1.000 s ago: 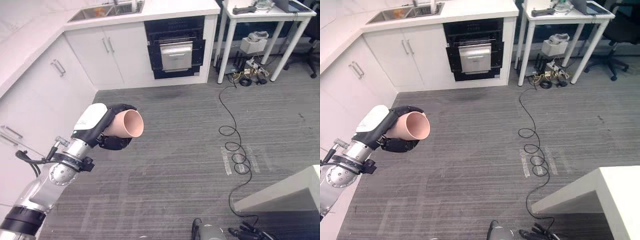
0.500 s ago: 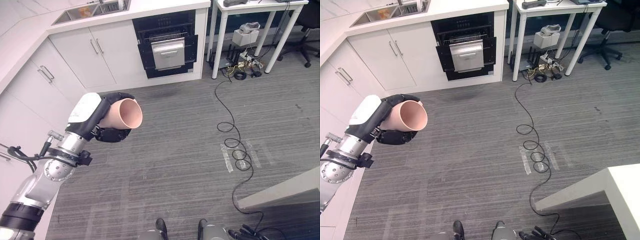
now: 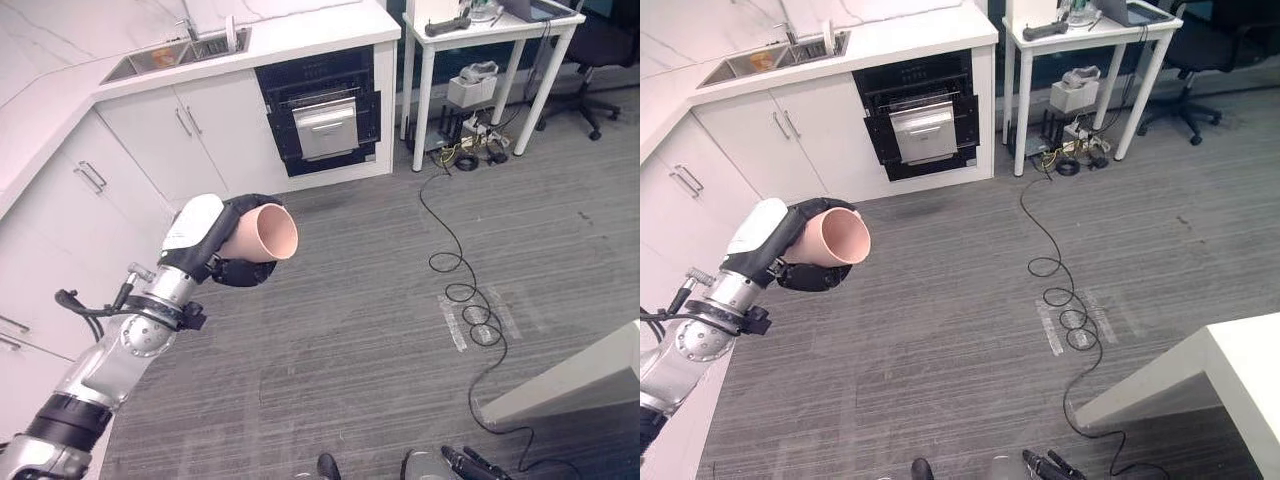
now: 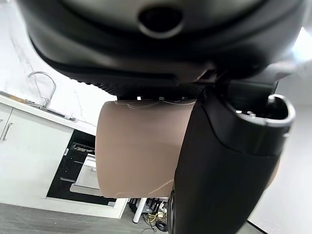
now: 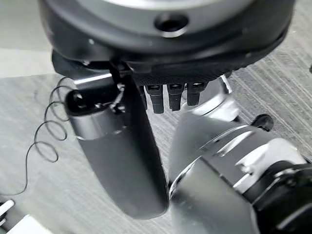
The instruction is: Place the dishes in the dishwasher.
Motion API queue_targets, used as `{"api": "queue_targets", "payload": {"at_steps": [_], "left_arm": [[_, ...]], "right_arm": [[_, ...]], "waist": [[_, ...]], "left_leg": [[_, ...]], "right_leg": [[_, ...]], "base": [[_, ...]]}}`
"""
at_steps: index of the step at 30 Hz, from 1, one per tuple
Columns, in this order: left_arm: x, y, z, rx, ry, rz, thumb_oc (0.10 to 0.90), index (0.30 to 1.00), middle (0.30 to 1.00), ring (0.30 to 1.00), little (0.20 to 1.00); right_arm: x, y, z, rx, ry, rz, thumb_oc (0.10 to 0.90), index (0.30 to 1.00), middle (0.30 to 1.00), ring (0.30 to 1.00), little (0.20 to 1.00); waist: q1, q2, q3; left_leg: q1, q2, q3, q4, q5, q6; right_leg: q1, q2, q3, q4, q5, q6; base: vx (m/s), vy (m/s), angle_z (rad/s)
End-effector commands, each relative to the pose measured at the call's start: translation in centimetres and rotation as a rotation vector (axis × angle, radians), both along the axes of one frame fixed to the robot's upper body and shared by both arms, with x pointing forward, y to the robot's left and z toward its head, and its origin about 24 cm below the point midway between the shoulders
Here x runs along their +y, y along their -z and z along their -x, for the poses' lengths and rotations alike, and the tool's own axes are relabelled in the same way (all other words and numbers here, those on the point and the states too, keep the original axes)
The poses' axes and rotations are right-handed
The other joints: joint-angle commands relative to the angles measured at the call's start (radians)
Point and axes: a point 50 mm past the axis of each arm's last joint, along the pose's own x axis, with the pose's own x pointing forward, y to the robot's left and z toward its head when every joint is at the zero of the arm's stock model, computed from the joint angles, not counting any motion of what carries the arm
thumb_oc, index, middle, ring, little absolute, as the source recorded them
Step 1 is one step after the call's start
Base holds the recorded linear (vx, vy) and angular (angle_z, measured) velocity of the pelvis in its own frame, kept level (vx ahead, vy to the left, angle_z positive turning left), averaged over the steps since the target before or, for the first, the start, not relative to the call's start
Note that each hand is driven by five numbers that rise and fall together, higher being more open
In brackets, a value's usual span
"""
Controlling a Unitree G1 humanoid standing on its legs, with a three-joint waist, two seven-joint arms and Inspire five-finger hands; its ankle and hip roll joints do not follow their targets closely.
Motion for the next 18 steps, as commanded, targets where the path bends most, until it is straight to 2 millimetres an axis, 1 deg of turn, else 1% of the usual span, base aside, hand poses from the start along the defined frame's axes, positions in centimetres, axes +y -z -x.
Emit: {"api": "queue_targets", "payload": {"at_steps": [1, 2, 3, 4, 6, 7, 8, 9, 10, 11, 12, 13, 14, 15, 16, 17, 18], "left_arm": [[-0.3, -8.2, -0.1, -0.333, 0.045, 0.066, 0.400, 0.300, 0.300, 0.300, 0.300], [-0.5, -7.9, 0.0, -0.330, 0.057, 0.057, 0.400, 0.300, 0.300, 0.300, 0.300], [-0.7, -7.5, 0.3, -0.326, 0.070, 0.050, 0.400, 0.300, 0.300, 0.300, 0.300], [-0.7, -7.3, 0.3, -0.323, 0.072, 0.047, 0.400, 0.300, 0.300, 0.300, 0.300], [-0.5, -6.4, 0.6, -0.308, 0.063, 0.038, 0.400, 0.300, 0.300, 0.300, 0.300], [-0.4, -5.8, 0.7, -0.293, 0.055, 0.030, 0.400, 0.300, 0.300, 0.300, 0.300], [-0.3, -5.6, 0.8, -0.282, 0.055, 0.019, 0.400, 0.300, 0.300, 0.300, 0.300], [-0.4, -5.6, 0.7, -0.280, 0.058, 0.016, 0.400, 0.300, 0.300, 0.300, 0.300], [-0.5, -5.5, 0.7, -0.277, 0.071, 0.005, 0.400, 0.300, 0.300, 0.300, 0.300], [-0.8, -5.3, 0.6, -0.280, 0.088, -0.007, 0.400, 0.300, 0.300, 0.300, 0.300], [-1.1, -5.5, 0.6, -0.287, 0.103, -0.021, 0.400, 0.300, 0.300, 0.300, 0.300], [-1.3, -5.7, 0.5, -0.291, 0.111, -0.028, 0.400, 0.300, 0.300, 0.300, 0.300], [-1.5, -6.0, 0.4, -0.293, 0.121, -0.039, 0.400, 0.300, 0.300, 0.300, 0.300], [-1.7, -6.0, 0.3, -0.292, 0.125, -0.044, 0.400, 0.300, 0.300, 0.300, 0.300], [-1.8, -6.2, 0.0, -0.287, 0.126, -0.049, 0.400, 0.300, 0.300, 0.300, 0.300], [-1.9, -6.2, 0.0, -0.286, 0.128, -0.047, 0.400, 0.300, 0.300, 0.300, 0.300], [-2.1, -6.2, 0.0, -0.289, 0.137, -0.049, 0.400, 0.300, 0.300, 0.300, 0.300]], "right_arm": [[-2.2, -1.3, -1.9, -0.058, -0.056, 0.086, 0.800, 0.900, 0.900, 0.900, 0.900], [-2.2, -1.3, -1.9, -0.048, -0.047, 0.090, 0.800, 0.900, 0.900, 0.900, 0.900], [-2.4, -1.3, -1.8, -0.038, -0.027, 0.089, 0.800, 0.900, 0.900, 0.900, 0.900], [-2.4, -1.2, -1.8, -0.036, -0.021, 0.086, 0.800, 0.900, 0.900, 0.900, 0.900], [-2.1, -1.1, -2.1, -0.035, -0.006, 0.085, 0.800, 0.900, 0.900, 0.900, 0.900], [-1.9, -1.1, -2.3, -0.034, -0.002, 0.082, 0.800, 0.900, 0.900, 0.900, 0.900], [-1.5, -0.9, -2.4, -0.038, 0.000, 0.070, 0.800, 0.900, 0.900, 0.900, 0.900], [-1.2, -0.8, -2.4, -0.038, -0.003, 0.066, 0.800, 0.900, 0.900, 0.900, 0.900], [-0.6, -0.6, -2.3, -0.042, -0.011, 0.065, 0.800, 0.900, 0.900, 0.900, 0.900], [-0.2, -0.5, -2.2, -0.049, -0.018, 0.072, 0.800, 0.900, 0.900, 0.900, 0.900], [0.2, -0.5, -2.2, -0.064, -0.023, 0.081, 0.800, 0.900, 0.900, 0.900, 0.900], [0.3, -0.5, -2.2, -0.076, -0.024, 0.087, 0.800, 0.900, 0.900, 0.900, 0.900], [0.4, -0.5, -2.1, -0.092, -0.020, 0.088, 0.800, 0.900, 0.900, 0.900, 0.900], [0.4, -0.6, -2.0, -0.100, -0.017, 0.086, 0.800, 0.900, 0.900, 0.900, 0.900], [0.5, -0.8, -2.4, -0.137, -0.039, 0.069, 0.800, 0.900, 0.900, 0.900, 0.900], [0.5, -0.9, -2.5, -0.152, -0.057, 0.061, 0.800, 0.900, 0.900, 0.900, 0.900], [0.4, -1.0, -2.7, -0.179, -0.090, 0.058, 0.800, 0.900, 0.900, 0.900, 0.900]], "waist": [[0.034, 0.039, 0.037], [0.050, 0.050, 0.035], [0.065, 0.044, 0.027], [0.071, 0.040, 0.025], [0.087, 0.040, 0.006], [0.094, 0.042, 0.001], [0.104, 0.035, -0.006], [0.105, 0.033, -0.009], [0.104, 0.028, -0.012], [0.096, 0.026, -0.016], [0.090, 0.021, -0.015], [0.086, 0.019, -0.014], [0.078, 0.015, -0.009], [0.075, 0.014, -0.008], [0.055, 0.030, 0.005], [0.045, 0.036, 0.012], [0.032, 0.039, 0.022]], "left_leg": [[-0.124, 0.060, 0.026, -0.035, 0.019, 0.011], [-0.184, 0.091, 0.029, -0.035, 0.051, -0.003], [-0.238, 0.108, 0.027, -0.035, 0.062, -0.024], [-0.254, 0.111, 0.028, -0.035, 0.065, -0.026], [-0.251, 0.111, 0.044, -0.035, 0.058, -0.018], [-0.241, 0.110, 0.058, -0.035, 0.063, 0.000], [-0.227, 0.086, 0.045, -0.035, 0.049, 0.015], [-0.220, 0.073, 0.039, -0.035, 0.042, 0.022], [-0.198, 0.052, 0.035, -0.035, 0.023, 0.039], [-0.179, 0.035, 0.034, -0.035, 0.005, 0.058], [-0.160, 0.000, 0.024, -0.035, -0.017, 0.091], [-0.151, -0.019, 0.020, -0.035, -0.029, 0.109], [-0.126, -0.046, 0.012, -0.035, -0.049, 0.134], [-0.119, -0.052, 0.010, -0.035, -0.055, 0.140], [-0.059, -0.061, -0.015, -0.035, -0.097, 0.169], [-0.032, -0.063, -0.024, -0.035, -0.109, 0.174], [0.000, -0.069, -0.038, -0.035, -0.123, 0.179]], "right_leg": [[0.209, 0.122, -0.052, -0.172, -0.027, 0.032], [0.235, 0.136, -0.055, -0.172, -0.047, 0.030], [0.272, 0.133, -0.048, -0.172, -0.079, 0.030], [0.286, 0.131, -0.047, -0.172, -0.090, 0.031], [0.319, 0.134, -0.048, -0.172, -0.119, 0.036], [0.333, 0.134, -0.047, -0.172, -0.114, 0.044], [0.364, 0.131, -0.038, -0.172, -0.107, 0.050], [0.378, 0.131, -0.036, -0.172, -0.099, 0.052], [0.412, 0.128, -0.041, -0.172, -0.053, 0.062], [0.437, 0.123, -0.048, -0.158, 0.025, 0.083], [0.406, 0.093, -0.041, -0.023, 0.115, 0.126], [0.390, 0.081, -0.037, 0.062, 0.175, 0.150], [0.337, 0.067, -0.032, 0.195, 0.270, 0.184], [0.315, 0.063, -0.029, 0.222, 0.288, 0.191], [0.168, 0.054, -0.018, 0.429, 0.349, 0.189], [0.120, 0.064, -0.025, 0.449, 0.340, 0.180], [0.060, 0.083, -0.040, 0.439, 0.319, 0.170]], "base": [[0.35, 0.097, 0.21], [0.50, 0.103, 0.19], [0.50, 0.105, 0.13], [0.48, 0.126, 0.04], [0.41, 0.178, -0.14], [0.49, 0.235, -0.26], [0.38, 0.183, -0.26], [0.44, 0.193, -0.40], [0.41, 0.210, -0.30], [0.46, 0.315, -0.21], [0.35, 0.290, -0.02], [0.28, 0.284, 0.10], [0.20, 0.184, 0.31], [0.29, 0.250, 0.71], [0.25, 0.169, 0.67], [0.32, 0.131, 0.34], [0.27, -0.017, 0.05]]}}
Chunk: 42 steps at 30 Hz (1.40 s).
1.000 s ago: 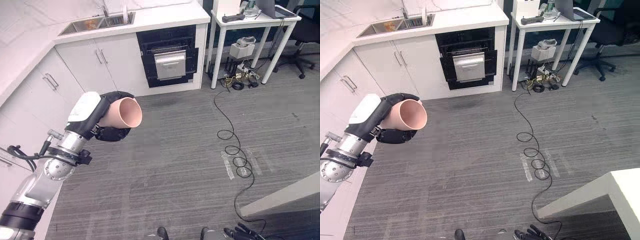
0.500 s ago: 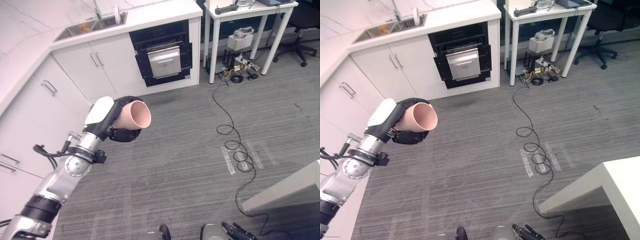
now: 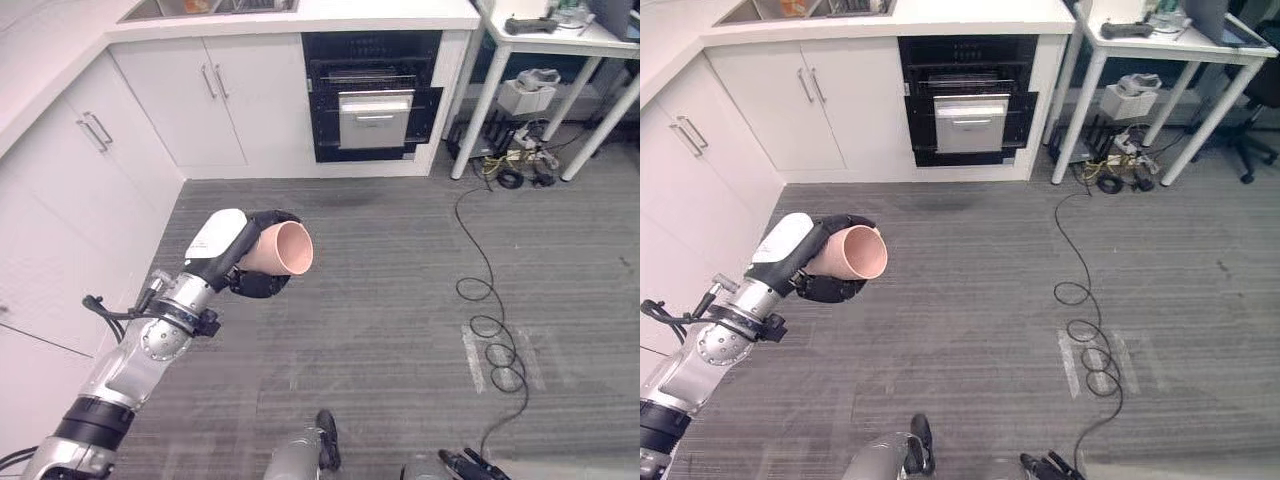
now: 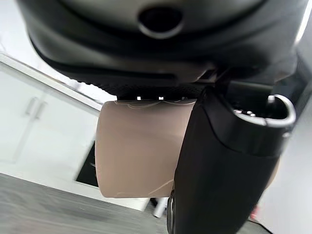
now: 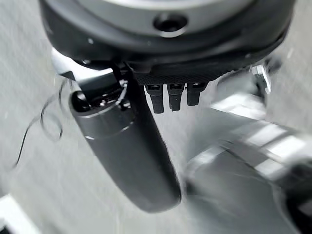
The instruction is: Place the dishes in the dishwasher.
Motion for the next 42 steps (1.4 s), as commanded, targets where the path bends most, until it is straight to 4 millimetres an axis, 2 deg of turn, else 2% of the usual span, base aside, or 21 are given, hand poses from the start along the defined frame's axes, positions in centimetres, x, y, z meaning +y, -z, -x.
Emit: {"api": "queue_targets", "payload": {"at_steps": [1, 5, 6, 7, 10, 13, 15, 16, 18, 19, 21, 22, 24, 26, 27, 28, 30, 33, 37, 41, 42], "left_arm": [[-2.2, -7.2, -0.1, -0.328, 0.128, 0.062, 0.400, 0.300, 0.300, 0.300, 0.300], [-2.9, -8.0, 0.2, -0.345, 0.143, 0.025, 0.400, 0.300, 0.300, 0.300, 0.300], [-2.8, -8.7, 0.0, -0.364, 0.133, 0.016, 0.400, 0.300, 0.300, 0.300, 0.300], [-2.7, -9.3, -0.2, -0.373, 0.130, 0.017, 0.400, 0.300, 0.300, 0.300, 0.300], [-2.0, -9.7, -0.4, -0.386, 0.127, 0.012, 0.400, 0.300, 0.300, 0.300, 0.300], [-1.2, -9.3, 0.0, -0.387, 0.119, 0.012, 0.400, 0.300, 0.300, 0.300, 0.300], [-1.0, -8.8, 0.3, -0.372, 0.101, 0.027, 0.400, 0.300, 0.300, 0.300, 0.300], [-0.8, -8.4, 0.5, -0.366, 0.082, 0.035, 0.400, 0.300, 0.300, 0.300, 0.300], [-0.8, -8.3, 0.7, -0.368, 0.075, 0.043, 0.400, 0.300, 0.300, 0.300, 0.300], [-0.5, -8.5, 1.1, -0.372, 0.069, 0.057, 0.400, 0.300, 0.300, 0.300, 0.300], [-0.3, -8.6, 1.3, -0.377, 0.074, 0.069, 0.400, 0.300, 0.300, 0.300, 0.300], [-0.1, -8.9, 1.3, -0.382, 0.075, 0.079, 0.400, 0.300, 0.300, 0.300, 0.300], [0.3, -8.8, 1.3, -0.387, 0.054, 0.091, 0.400, 0.300, 0.300, 0.300, 0.300], [0.3, -8.6, 1.3, -0.390, 0.053, 0.094, 0.400, 0.300, 0.300, 0.300, 0.300], [0.2, -8.6, 1.3, -0.396, 0.052, 0.102, 0.400, 0.300, 0.300, 0.300, 0.300], [0.0, -8.4, 1.3, -0.396, 0.048, 0.112, 0.400, 0.300, 0.300, 0.300, 0.300], [-0.1, -8.2, 1.5, -0.397, 0.042, 0.122, 0.400, 0.300, 0.300, 0.300, 0.300], [0.3, -7.3, 1.8, -0.397, -0.002, 0.145, 0.400, 0.300, 0.300, 0.300, 0.300], [1.1, -6.9, 1.7, -0.400, -0.022, 0.155, 0.400, 0.300, 0.300, 0.300, 0.300], [1.3, -6.0, 1.4, -0.359, -0.022, 0.127, 0.400, 0.300, 0.300, 0.300, 0.300], [1.2, -5.9, 1.4, -0.357, -0.018, 0.123, 0.400, 0.300, 0.300, 0.300, 0.300]], "right_arm": [[-1.8, -1.5, -2.3, -0.149, -0.103, 0.057, 0.800, 0.900, 0.900, 0.900, 0.900], [-1.9, -2.1, -3.3, -0.210, -0.093, 0.059, 0.800, 0.900, 0.900, 0.900, 0.900], [-2.2, -2.3, -3.7, -0.240, -0.077, 0.053, 0.800, 0.900, 0.900, 0.900, 0.900], [-2.5, -2.5, -3.7, -0.249, -0.079, 0.056, 0.800, 0.900, 0.900, 0.900, 0.900], [-2.7, -2.6, -4.1, -0.256, -0.060, 0.058, 0.800, 0.900, 0.900, 0.900, 0.900], [-2.5, -2.5, -4.5, -0.228, -0.048, 0.057, 0.800, 0.900, 0.900, 0.900, 0.900], [-2.7, -2.4, -4.4, -0.208, -0.049, 0.064, 0.800, 0.900, 0.900, 0.900, 0.900], [-3.0, -2.5, -4.5, -0.201, -0.086, 0.088, 0.800, 0.900, 0.900, 0.900, 0.900], [-3.4, -2.7, -4.6, -0.203, -0.102, 0.107, 0.800, 0.900, 0.900, 0.900, 0.900], [-4.3, -3.1, -4.6, -0.206, -0.108, 0.138, 0.800, 0.900, 0.900, 0.900, 0.900], [-4.7, -3.2, -4.5, -0.209, -0.099, 0.151, 0.800, 0.900, 0.900, 0.900, 0.900], [-5.3, -3.5, -4.4, -0.214, -0.096, 0.162, 0.800, 0.900, 0.900, 0.900, 0.900], [-5.8, -3.7, -4.9, -0.199, -0.121, 0.170, 0.800, 0.900, 0.900, 0.900, 0.900], [-5.8, -3.7, -4.8, -0.190, -0.117, 0.169, 0.800, 0.900, 0.900, 0.900, 0.900], [-5.9, -3.6, -4.6, -0.179, -0.110, 0.166, 0.800, 0.900, 0.900, 0.900, 0.900], [-5.7, -3.4, -4.4, -0.158, -0.105, 0.161, 0.800, 0.900, 0.900, 0.900, 0.900], [-5.4, -3.1, -4.1, -0.140, -0.105, 0.149, 0.800, 0.900, 0.900, 0.900, 0.900], [-4.9, -2.5, -3.4, -0.089, -0.141, 0.153, 0.800, 0.900, 0.900, 0.900, 0.900], [-4.8, -2.2, -2.7, -0.042, -0.140, 0.172, 0.800, 0.900, 0.900, 0.900, 0.900], [-4.4, -1.6, -1.6, 0.006, -0.082, 0.169, 0.800, 0.900, 0.900, 0.900, 0.900], [-4.2, -1.5, -1.5, 0.006, -0.080, 0.167, 0.800, 0.900, 0.900, 0.900, 0.900]], "waist": [[-0.054, 0.060, -0.018], [-0.085, 0.055, -0.002], [-0.107, 0.036, 0.001], [-0.125, 0.027, 0.004], [-0.131, 0.014, -0.002], [-0.119, 0.003, -0.023], [-0.116, -0.005, -0.035], [-0.104, -0.011, -0.042], [-0.099, -0.010, -0.041], [-0.089, -0.007, -0.036], [-0.080, -0.010, -0.029], [-0.071, -0.011, -0.021], [-0.043, 0.002, -0.014], [-0.041, 0.003, -0.013], [-0.036, 0.009, -0.011], [-0.022, 0.038, -0.006], [-0.005, 0.059, -0.010], [0.023, 0.068, -0.021], [0.017, 0.057, -0.039], [0.029, 0.048, -0.057], [0.028, 0.045, -0.060]], "left_leg": [[0.050, -0.021, -0.075, -0.044, -0.102, -0.050], [0.108, -0.020, -0.100, -0.044, -0.147, -0.063], [0.133, -0.015, -0.116, -0.044, -0.190, -0.075], [0.154, -0.014, -0.126, -0.044, -0.217, -0.083], [0.197, 0.007, -0.116, -0.044, -0.255, -0.100], [0.239, 0.037, -0.095, -0.044, -0.246, -0.119], [0.300, 0.059, -0.080, -0.044, -0.240, -0.135], [0.351, 0.079, -0.053, -0.044, -0.141, -0.165], [0.334, 0.099, -0.048, 0.027, -0.081, -0.187], [0.252, 0.144, -0.032, 0.200, 0.019, -0.221], [0.187, 0.181, -0.020, 0.287, 0.065, -0.232], [0.111, 0.175, -0.023, 0.326, 0.056, -0.221], [0.058, 0.060, 0.019, 0.174, 0.003, -0.175], [0.063, 0.057, 0.051, 0.091, 0.006, -0.168], [0.056, 0.035, 0.057, -0.029, 0.029, -0.169], [-0.033, 0.048, 0.010, -0.044, 0.027, -0.187], [-0.108, 0.082, -0.019, -0.044, 0.051, -0.206], [-0.229, 0.142, -0.040, -0.044, 0.097, -0.236], [-0.214, 0.155, 0.023, -0.044, 0.095, -0.241], [-0.165, 0.102, 0.021, -0.044, 0.064, -0.188], [-0.153, 0.089, 0.020, -0.044, 0.054, -0.178]], "right_leg": [[0.024, 0.132, -0.126, -0.163, 0.069, -0.010], [-0.024, 0.101, -0.184, -0.450, 0.014, -0.042], [-0.053, 0.049, -0.162, -0.715, 0.089, -0.031], [-0.101, 0.008, -0.122, -0.744, 0.107, -0.016], [-0.155, -0.041, -0.079, -0.744, 0.112, 0.011], [-0.094, -0.024, -0.086, -0.744, 0.057, 0.014], [-0.045, 0.003, -0.098, -0.744, 0.015, -0.016], [-0.011, 0.016, -0.112, -0.744, -0.024, -0.049], [0.009, 0.031, -0.113, -0.744, -0.048, -0.070], [0.048, 0.057, -0.133, -0.744, -0.085, -0.113], [0.076, 0.062, -0.150, -0.744, -0.105, -0.139], [0.097, 0.064, -0.155, -0.744, -0.121, -0.149], [0.138, 0.088, -0.137, -0.744, -0.161, -0.137], [0.149, 0.095, -0.140, -0.744, -0.171, -0.134], [0.162, 0.105, -0.134, -0.744, -0.182, -0.129], [0.187, 0.147, -0.117, -0.744, -0.204, -0.127], [0.201, 0.177, -0.107, -0.744, -0.219, -0.130], [0.237, 0.183, -0.094, -0.744, -0.244, -0.124], [0.289, 0.165, -0.117, -0.744, -0.288, -0.111], [0.382, 0.172, -0.108, -0.744, -0.321, -0.112], [0.399, 0.171, -0.111, -0.744, -0.294, -0.107]], "base": [[0.34, -0.101, -0.06], [0.26, -0.210, 0.20], [0.37, -0.453, 0.34], [0.39, -0.479, 0.43], [0.36, -0.433, 0.22], [0.36, -0.414, 0.02], [0.47, -0.464, -0.06], [0.42, -0.384, 0.00], [0.32, -0.349, -0.27], [0.29, -0.380, -0.43], [0.19, -0.270, -0.29], [0.23, -0.146, -0.20], [0.37, -0.037, -0.27], [0.28, 0.022, -0.55], [0.40, 0.108, -0.47], [0.40, 0.119, -0.36], [0.37, 0.111, -0.29], [0.47, 0.152, -0.34], [0.41, 0.148, -0.38], [0.41, 0.184, -0.20], [0.39, 0.210, 0.26]]}}
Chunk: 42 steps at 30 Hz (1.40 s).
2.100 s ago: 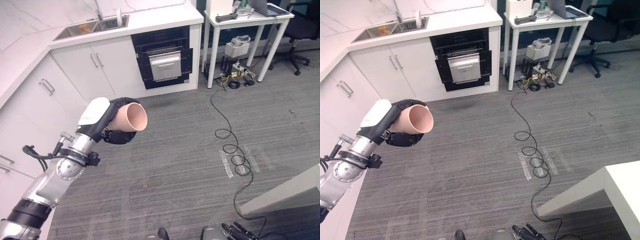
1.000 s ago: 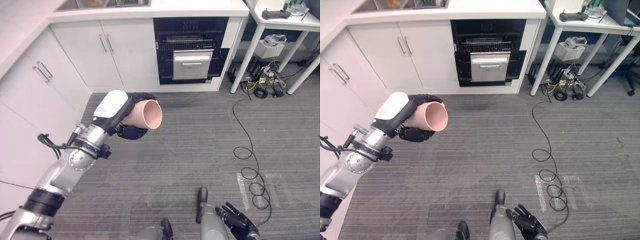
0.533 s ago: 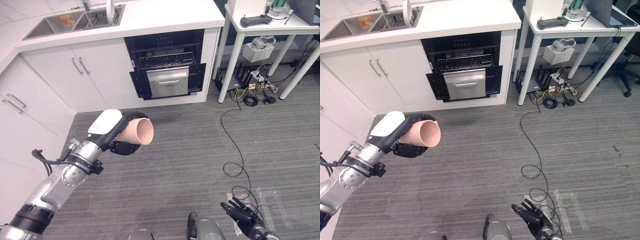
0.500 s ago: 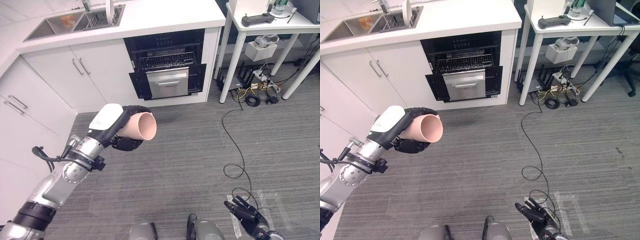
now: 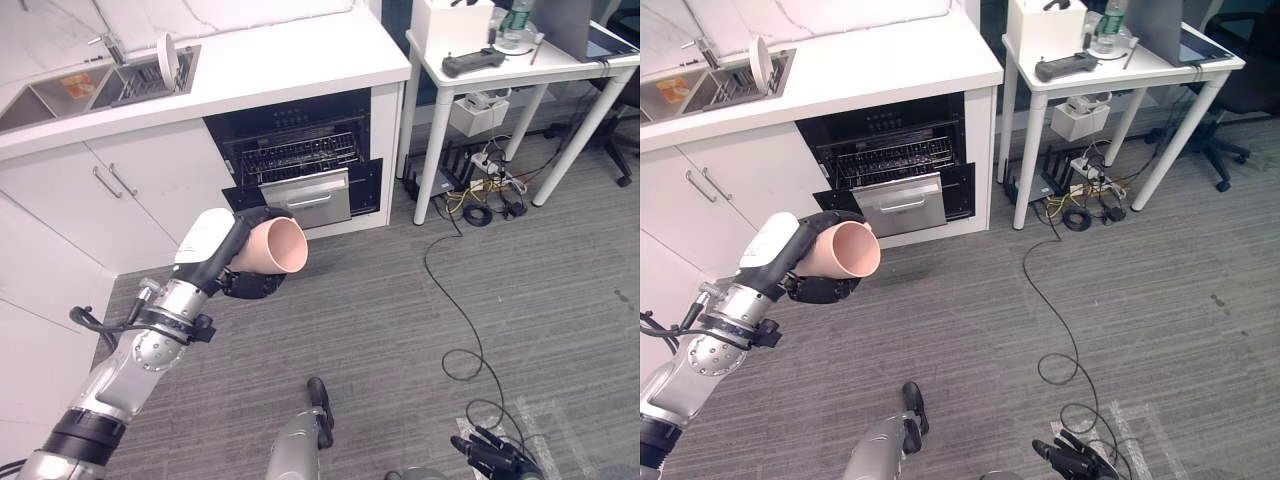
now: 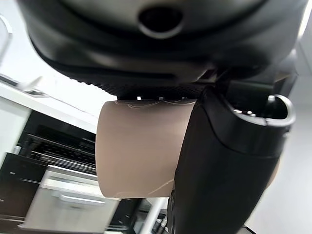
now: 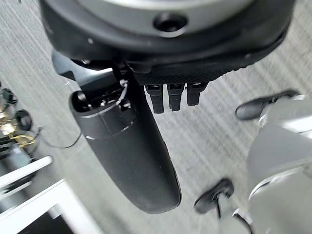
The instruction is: Place the dishes in the dishwasher.
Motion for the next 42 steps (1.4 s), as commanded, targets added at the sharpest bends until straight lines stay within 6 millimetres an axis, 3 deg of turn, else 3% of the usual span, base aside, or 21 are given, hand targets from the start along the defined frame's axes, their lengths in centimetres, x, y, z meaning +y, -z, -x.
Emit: {"api": "queue_targets", "payload": {"at_steps": [1, 3, 5, 8, 10, 13, 14, 15, 16, 19, 24, 28, 30, 32, 34, 35, 36, 38, 40, 41, 42], "left_arm": [[0.1, -6.1, -0.1, -0.314, 0.023, 0.032, 0.400, 0.300, 0.300, 0.300, 0.300], [-0.1, -6.2, -0.2, -0.324, 0.040, 0.026, 0.400, 0.300, 0.300, 0.300, 0.300], [-0.3, -6.8, -0.4, -0.334, 0.054, 0.008, 0.400, 0.300, 0.300, 0.300, 0.300], [-0.2, -7.0, -0.6, -0.326, 0.054, 0.009, 0.400, 0.300, 0.300, 0.300, 0.300], [-0.6, -7.2, -0.5, -0.334, 0.065, 0.002, 0.400, 0.300, 0.300, 0.300, 0.300], [-1.2, -7.8, -0.6, -0.351, 0.080, -0.018, 0.400, 0.300, 0.300, 0.300, 0.300], [-1.4, -8.1, -0.7, -0.360, 0.082, -0.026, 0.400, 0.300, 0.300, 0.300, 0.300], [-1.6, -9.1, -0.9, -0.386, 0.081, -0.038, 0.400, 0.300, 0.300, 0.300, 0.300], [-1.6, -9.5, -1.0, -0.400, 0.080, -0.048, 0.400, 0.300, 0.300, 0.300, 0.300], [-1.3, -10.6, -1.0, -0.450, 0.106, -0.060, 0.400, 0.300, 0.300, 0.300, 0.300], [-0.8, -11.6, -0.1, -0.498, 0.094, -0.058, 0.400, 0.300, 0.300, 0.300, 0.300], [-0.6, -11.9, 0.5, -0.497, 0.055, -0.053, 0.400, 0.300, 0.300, 0.300, 0.300], [-0.1, -12.4, 0.9, -0.506, 0.029, -0.040, 0.400, 0.300, 0.300, 0.300, 0.300], [0.3, -12.9, 1.1, -0.516, 0.033, -0.025, 0.400, 0.300, 0.300, 0.300, 0.300], [0.4, -13.3, 1.1, -0.522, 0.053, -0.014, 0.400, 0.300, 0.300, 0.300, 0.300], [0.4, -13.4, 1.0, -0.521, 0.062, -0.011, 0.400, 0.300, 0.300, 0.300, 0.300], [0.5, -13.2, 0.9, -0.513, 0.061, -0.011, 0.400, 0.300, 0.300, 0.300, 0.300], [0.6, -12.6, 0.8, -0.506, 0.051, -0.023, 0.400, 0.300, 0.300, 0.300, 0.300], [0.2, -11.6, 1.0, -0.529, 0.029, -0.072, 0.400, 0.300, 0.300, 0.300, 0.300], [0.1, -10.9, 1.1, -0.531, 0.023, -0.077, 0.400, 0.300, 0.300, 0.300, 0.300], [-0.1, -10.3, 1.2, -0.534, 0.034, -0.074, 0.400, 0.300, 0.300, 0.300, 0.300]], "right_arm": [[0.9, 0.0, -0.6, -0.055, 0.002, 0.000, 0.800, 0.900, 0.900, 0.900, 0.900], [1.3, 0.2, -0.6, -0.066, 0.000, 0.009, 0.800, 0.900, 0.900, 0.900, 0.900], [2.0, 0.2, -0.6, -0.088, 0.013, -0.002, 0.800, 0.900, 0.900, 0.900, 0.900], [2.1, 0.3, -0.6, -0.084, -0.011, -0.008, 0.800, 0.900, 0.900, 0.900, 0.900], [2.1, 0.3, -0.5, -0.088, -0.014, -0.007, 0.800, 0.900, 0.900, 0.900, 0.900], [1.8, 0.1, -0.6, -0.103, -0.007, -0.004, 0.800, 0.900, 0.900, 0.900, 0.900], [1.8, 0.1, -0.5, -0.112, -0.006, -0.007, 0.800, 0.900, 0.900, 0.900, 0.900], [1.5, -0.1, -0.5, -0.131, 0.007, -0.015, 0.800, 0.900, 0.900, 0.900, 0.900], [1.2, -0.1, -0.3, -0.133, 0.017, -0.019, 0.800, 0.900, 0.900, 0.900, 0.900], [0.9, 0.0, 0.4, -0.115, 0.063, -0.029, 0.800, 0.900, 0.900, 0.900, 0.900], [1.4, 0.3, 0.6, -0.101, 0.089, -0.046, 0.800, 0.900, 0.900, 0.900, 0.900], [1.1, 0.1, 0.1, -0.105, 0.037, -0.035, 0.800, 0.900, 0.900, 0.900, 0.900], [0.5, -0.4, -0.7, -0.129, -0.010, -0.003, 0.800, 0.900, 0.900, 0.900, 0.900], [-0.3, -0.8, -0.9, -0.151, -0.003, 0.016, 0.800, 0.900, 0.900, 0.900, 0.900], [-1.0, -1.3, -1.1, -0.164, 0.005, 0.033, 0.800, 0.900, 0.900, 0.900, 0.900], [-1.4, -1.4, -1.2, -0.169, 0.011, 0.037, 0.800, 0.900, 0.900, 0.900, 0.900], [-1.7, -1.6, -1.4, -0.168, 0.008, 0.040, 0.800, 0.900, 0.900, 0.900, 0.900], [-1.9, -1.7, -1.7, -0.162, -0.001, 0.043, 0.800, 0.900, 0.900, 0.900, 0.900], [-1.7, -1.7, -1.9, -0.159, -0.019, 0.050, 0.800, 0.900, 0.900, 0.900, 0.900], [-1.3, -1.6, -2.0, -0.154, -0.042, 0.058, 0.800, 0.900, 0.900, 0.900, 0.900], [-0.9, -1.4, -2.2, -0.153, -0.049, 0.062, 0.800, 0.900, 0.900, 0.900, 0.900]], "waist": [[0.006, 0.007, -0.069], [-0.002, 0.003, -0.067], [-0.010, -0.001, -0.063], [-0.018, 0.015, -0.056], [-0.058, 0.032, -0.031], [-0.089, 0.040, -0.020], [-0.099, 0.028, -0.014], [-0.121, 0.007, -0.012], [-0.132, -0.008, -0.005], [-0.143, -0.017, -0.015], [-0.131, -0.023, -0.032], [-0.120, -0.033, -0.044], [-0.105, -0.049, -0.042], [-0.102, -0.056, -0.035], [-0.099, -0.056, -0.021], [-0.093, -0.053, -0.017], [-0.079, -0.045, -0.015], [-0.055, -0.042, -0.015], [-0.023, -0.025, -0.006], [-0.009, -0.024, -0.007], [-0.010, -0.030, -0.016]], "left_leg": [[-0.023, -0.048, 0.000, 0.077, -0.065, 0.005], [0.002, -0.094, -0.024, 0.077, -0.093, 0.044], [0.040, -0.157, -0.071, 0.077, -0.134, 0.097], [0.083, -0.163, -0.102, 0.077, -0.163, 0.116], [0.153, -0.167, -0.136, 0.077, -0.199, 0.120], [0.186, -0.162, -0.160, 0.077, -0.224, 0.114], [0.208, -0.168, -0.163, 0.077, -0.245, 0.112], [0.236, -0.175, -0.188, 0.077, -0.289, 0.103], [0.260, -0.181, -0.203, 0.077, -0.319, 0.099], [0.298, -0.174, -0.217, 0.077, -0.363, 0.085], [0.339, -0.134, -0.181, 0.077, -0.363, 0.070], [0.396, -0.090, -0.154, 0.077, -0.328, 0.038], [0.409, -0.075, -0.121, 0.118, -0.210, 0.010], [0.345, -0.026, -0.061, 0.250, -0.123, -0.015], [0.263, 0.008, -0.034, 0.315, -0.107, -0.023], [0.238, -0.022, -0.029, 0.289, -0.127, -0.012], [0.222, -0.091, -0.040, 0.228, -0.145, 0.002], [0.185, -0.160, -0.029, 0.113, -0.131, 0.008], [0.063, -0.181, -0.016, 0.077, -0.105, 0.000], [0.020, -0.171, 0.004, 0.077, -0.076, 0.001], [0.040, -0.136, 0.043, 0.077, -0.091, 0.005]], "right_leg": [[0.052, -0.027, -0.100, 0.084, 0.051, 0.084], [0.020, -0.047, -0.088, 0.229, 0.153, 0.123], [-0.087, -0.064, -0.064, 0.491, 0.317, 0.184], [-0.189, -0.066, -0.058, 0.645, 0.380, 0.183], [-0.327, -0.027, -0.081, 0.600, 0.317, 0.153], [-0.391, -0.028, -0.113, 0.449, 0.294, 0.132], [-0.406, -0.050, -0.117, 0.355, 0.296, 0.132], [-0.436, -0.092, -0.117, 0.102, 0.350, 0.139], [-0.484, -0.132, -0.090, 0.084, 0.359, 0.153], [-0.539, -0.177, -0.014, 0.084, 0.362, 0.182], [-0.460, -0.169, -0.048, 0.084, 0.314, 0.179], [-0.387, -0.131, -0.073, 0.084, 0.247, 0.128], [-0.341, -0.119, -0.083, 0.084, 0.196, 0.084], [-0.307, -0.114, -0.110, 0.084, 0.169, 0.053], [-0.273, -0.109, -0.132, 0.084, 0.145, 0.032], [-0.265, -0.111, -0.132, 0.084, 0.135, 0.035], [-0.260, -0.106, -0.113, 0.084, 0.127, 0.044], [-0.248, -0.094, -0.089, 0.084, 0.116, 0.056], [-0.207, -0.065, -0.080, 0.084, 0.083, 0.060], [-0.196, -0.060, -0.088, 0.084, 0.080, 0.053], [-0.186, -0.064, -0.111, 0.084, 0.060, 0.055]], "base": [[0.32, 0.204, 0.29], [0.30, 0.240, 0.36], [0.28, 0.219, 0.71], [0.24, 0.082, 0.39], [0.34, -0.043, 0.08], [0.17, -0.114, 0.22], [0.33, -0.313, 0.62], [0.37, -0.394, 0.57], [0.32, -0.359, 0.70], [0.37, -0.363, 0.69], [0.31, -0.303, 0.23], [0.30, -0.308, -0.08], [0.36, -0.393, -0.23], [0.20, -0.324, -0.43], [0.10, -0.176, 0.05], [0.16, -0.034, 0.30], [0.18, 0.035, 0.23], [0.20, 0.056, -0.23], [0.21, 0.045, -0.31], [0.21, 0.049, -0.13], [0.13, 0.087, -0.32]]}}
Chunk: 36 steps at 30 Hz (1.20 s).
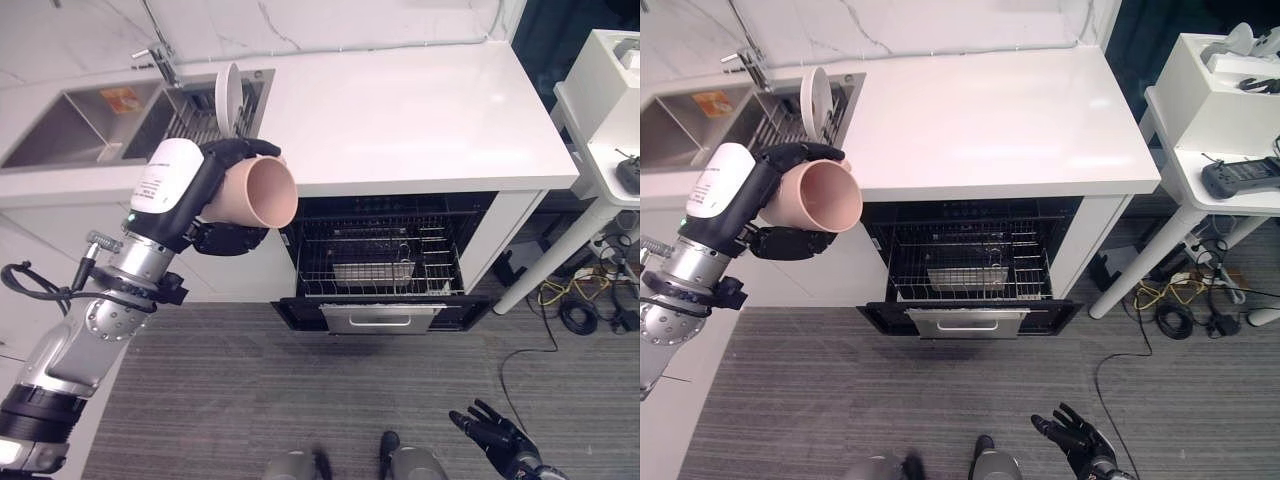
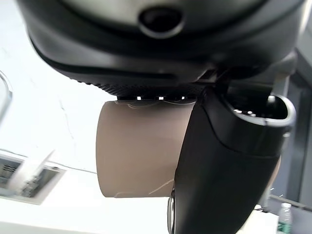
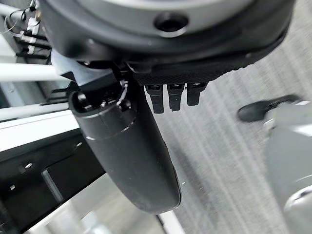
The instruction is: Place the dishes in the dishwasher.
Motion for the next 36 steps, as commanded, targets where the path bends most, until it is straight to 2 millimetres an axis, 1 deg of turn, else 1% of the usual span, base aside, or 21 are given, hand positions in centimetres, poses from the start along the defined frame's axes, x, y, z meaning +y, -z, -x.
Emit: {"api": "queue_targets", "payload": {"at_steps": [1, 2, 3, 4, 5, 6, 7, 8, 9, 10, 11, 13, 15, 17, 18, 24, 26, 29, 33, 35, 36], "left_arm": [[-0.2, -2.0, 1.8, -0.269, -0.007, 0.024, 0.400, 0.300, 0.300, 0.300, 0.300], [-0.1, -1.9, 2.0, -0.265, -0.018, 0.020, 0.400, 0.300, 0.300, 0.300, 0.300], [0.1, -1.8, 2.3, -0.257, -0.027, 0.017, 0.400, 0.300, 0.300, 0.300, 0.300], [0.2, -1.8, 2.3, -0.254, -0.028, 0.016, 0.400, 0.300, 0.300, 0.300, 0.300], [0.3, -2.0, 2.2, -0.244, -0.028, 0.011, 0.400, 0.300, 0.300, 0.300, 0.300], [0.4, -2.3, 2.1, -0.245, -0.018, 0.013, 0.400, 0.300, 0.300, 0.300, 0.300], [0.3, -2.7, 2.0, -0.249, -0.007, 0.012, 0.400, 0.300, 0.300, 0.300, 0.300], [0.0, -3.5, 1.8, -0.263, 0.015, 0.004, 0.400, 0.300, 0.300, 0.300, 0.300], [-0.2, -3.8, 1.7, -0.271, 0.022, -0.001, 0.400, 0.300, 0.300, 0.300, 0.300], [-0.5, -4.2, 1.5, -0.280, 0.031, -0.006, 0.400, 0.300, 0.300, 0.300, 0.300], [-0.8, -4.9, 1.2, -0.293, 0.042, -0.014, 0.400, 0.300, 0.300, 0.300, 0.300], [-1.0, -5.5, 0.9, -0.301, 0.052, -0.018, 0.400, 0.300, 0.300, 0.300, 0.300], [-0.8, -5.7, 0.7, -0.299, 0.048, -0.015, 0.400, 0.300, 0.300, 0.300, 0.300], [0.1, -5.8, 1.0, -0.287, 0.037, 0.006, 0.400, 0.300, 0.300, 0.300, 0.300], [0.3, -5.7, 1.1, -0.282, 0.033, 0.008, 0.400, 0.300, 0.300, 0.300, 0.300], [0.5, -5.1, 1.7, -0.261, 0.057, 0.033, 0.400, 0.300, 0.300, 0.300, 0.300], [0.3, -5.9, 2.0, -0.260, 0.105, 0.072, 0.400, 0.300, 0.300, 0.300, 0.300], [0.2, -6.0, 1.9, -0.235, 0.133, 0.102, 0.400, 0.300, 0.300, 0.300, 0.300], [-0.2, -5.6, 1.5, -0.191, 0.179, 0.164, 0.400, 0.300, 0.300, 0.300, 0.300], [-0.9, -4.3, 0.7, -0.089, 0.258, 0.314, 0.400, 0.300, 0.300, 0.300, 0.300], [-0.9, -4.2, 0.6, -0.075, 0.269, 0.340, 0.400, 0.300, 0.300, 0.300, 0.300]], "right_arm": [[-0.9, 0.1, 1.4, 0.053, -0.059, 0.087, 0.800, 0.900, 0.900, 0.900, 0.900], [-0.7, 0.1, 1.3, 0.056, -0.076, 0.091, 0.800, 0.900, 0.900, 0.900, 0.900], [-0.2, 0.2, 1.0, 0.057, -0.113, 0.097, 0.800, 0.900, 0.900, 0.900, 0.900], [0.0, 0.2, 1.0, 0.057, -0.126, 0.097, 0.800, 0.900, 0.900, 0.900, 0.900], [0.5, 0.3, 0.9, 0.057, -0.167, 0.097, 0.800, 0.900, 0.900, 0.900, 0.900], [0.7, 0.4, 0.8, 0.055, -0.179, 0.094, 0.800, 0.900, 0.900, 0.900, 0.900], [0.8, 0.4, 0.7, 0.051, -0.180, 0.091, 0.800, 0.900, 0.900, 0.900, 0.900], [0.9, 0.4, 0.7, 0.041, -0.169, 0.080, 0.800, 0.900, 0.900, 0.900, 0.900], [1.1, 0.4, 0.5, 0.035, -0.162, 0.071, 0.800, 0.900, 0.900, 0.900, 0.900], [1.2, 0.4, 0.5, 0.029, -0.151, 0.064, 0.800, 0.900, 0.900, 0.900, 0.900], [1.1, 0.4, 0.6, 0.019, -0.136, 0.056, 0.800, 0.900, 0.900, 0.900, 0.900], [1.1, 0.4, 0.7, 0.016, -0.129, 0.046, 0.800, 0.900, 0.900, 0.900, 0.900], [1.3, 0.5, 0.6, 0.019, -0.140, 0.043, 0.800, 0.900, 0.900, 0.900, 0.900], [1.7, 0.6, 0.3, 0.038, -0.166, 0.037, 0.800, 0.900, 0.900, 0.900, 0.900], [1.7, 0.6, 0.3, 0.041, -0.160, 0.034, 0.800, 0.900, 0.900, 0.900, 0.900], [1.0, 0.5, 0.6, 0.029, -0.090, 0.042, 0.800, 0.900, 0.900, 0.900, 0.900], [0.0, 0.2, 1.3, 0.006, -0.016, 0.053, 0.800, 0.900, 0.900, 0.900, 0.900], [-0.6, 0.1, 1.8, -0.004, 0.029, 0.061, 0.800, 0.900, 0.900, 0.900, 0.900], [-1.2, -0.3, 2.2, -0.047, 0.082, 0.071, 0.800, 0.900, 0.900, 0.900, 0.900], [-1.3, -1.0, 1.7, -0.161, 0.144, 0.058, 0.800, 0.900, 0.900, 0.900, 0.900], [-1.3, -1.1, 1.6, -0.175, 0.153, 0.048, 0.800, 0.900, 0.900, 0.900, 0.900]], "waist": [[0.030, 0.056, -0.047], [0.035, 0.062, -0.051], [0.037, 0.077, -0.062], [0.035, 0.085, -0.064], [0.021, 0.108, -0.057], [0.011, 0.114, -0.048], [0.004, 0.118, -0.042], [-0.005, 0.124, -0.036], [-0.008, 0.129, -0.034], [-0.017, 0.130, -0.031], [-0.037, 0.137, -0.028], [-0.052, 0.133, -0.032], [-0.048, 0.123, -0.040], [-0.013, 0.082, -0.070], [-0.007, 0.077, -0.076], [0.001, 0.069, -0.103], [-0.012, 0.073, -0.113], [-0.025, 0.072, -0.120], [-0.046, 0.069, -0.124], [-0.080, 0.061, -0.128], [-0.083, 0.060, -0.128]], "left_leg": [[-0.074, 0.028, 0.097, 0.114, -0.012, 0.050], [-0.078, 0.026, 0.081, 0.114, -0.015, 0.050], [-0.063, 0.048, 0.111, 0.114, -0.039, 0.068], [-0.053, 0.056, 0.111, 0.114, -0.049, 0.074], [-0.024, 0.058, 0.064, 0.114, -0.077, 0.098], [-0.008, 0.052, 0.031, 0.114, -0.085, 0.108], [0.004, 0.056, 0.015, 0.114, -0.091, 0.109], [0.020, 0.068, -0.008, 0.114, -0.099, 0.104], [0.031, 0.077, -0.025, 0.114, -0.105, 0.096], [0.042, 0.077, -0.044, 0.114, -0.112, 0.093], [0.052, 0.087, -0.070, 0.114, -0.118, 0.087], [0.055, 0.094, -0.091, 0.114, -0.121, 0.080], [0.055, 0.105, -0.080, 0.114, -0.116, 0.068], [0.045, 0.125, -0.058, 0.114, -0.111, 0.039], [0.040, 0.131, -0.055, 0.114, -0.110, 0.031], [0.016, 0.166, -0.054, 0.114, -0.094, 0.000], [0.000, 0.197, -0.036, 0.114, -0.078, -0.022], [-0.002, 0.206, -0.027, 0.114, -0.077, -0.029], [0.015, 0.209, -0.014, 0.114, -0.087, -0.027], [0.045, 0.212, 0.010, 0.114, -0.107, -0.020], [0.050, 0.212, 0.012, 0.114, -0.109, -0.019]], "right_leg": [[0.045, 0.078, -0.067, 0.096, -0.139, 0.108], [0.053, 0.087, -0.069, 0.096, -0.146, 0.108], [0.088, 0.105, -0.099, 0.096, -0.117, 0.127], [0.099, 0.109, -0.110, 0.096, -0.077, 0.139], [0.033, 0.096, -0.103, 0.242, -0.033, 0.165], [-0.014, 0.084, -0.086, 0.319, -0.026, 0.170], [-0.033, 0.070, -0.080, 0.328, -0.026, 0.170], [-0.046, 0.039, -0.086, 0.307, -0.038, 0.171], [-0.055, 0.013, -0.083, 0.276, -0.027, 0.176], [-0.066, -0.010, -0.070, 0.244, 0.004, 0.187], [-0.079, -0.026, -0.034, 0.203, 0.041, 0.195], [-0.065, -0.018, 0.000, 0.135, 0.041, 0.201], [-0.054, -0.021, -0.013, 0.096, 0.032, 0.201], [-0.090, -0.063, -0.027, 0.096, -0.010, 0.209], [-0.094, -0.065, -0.032, 0.096, -0.018, 0.208], [-0.087, -0.052, -0.054, 0.096, -0.049, 0.195], [-0.080, -0.047, -0.072, 0.096, -0.067, 0.188], [-0.080, -0.049, -0.077, 0.096, -0.069, 0.189], [-0.078, -0.053, -0.069, 0.096, -0.067, 0.191], [-0.079, -0.061, -0.054, 0.096, -0.061, 0.199], [-0.078, -0.061, -0.051, 0.096, -0.060, 0.200]], "base": [[0.11, 0.108, -0.39], [0.11, 0.141, -0.52], [0.12, 0.100, -0.64], [0.12, 0.115, -0.78], [0.04, 0.039, -0.70], [0.00, -0.011, -0.41], [-0.06, -0.125, -0.12], [-0.11, -0.181, 0.11], [-0.13, -0.219, 0.33], [-0.15, -0.247, 0.50], [-0.12, -0.269, 0.75], [-0.06, -0.263, 0.92], [-0.04, -0.219, 0.49], [-0.07, -0.366, -0.03], [-0.04, -0.318, -0.31], [-0.01, -0.126, -0.06], [-0.04, -0.070, -0.12], [-0.01, -0.005, -0.17], [0.01, 0.023, -0.26], [0.01, 0.049, -0.40], [0.02, 0.033, -0.23]]}}
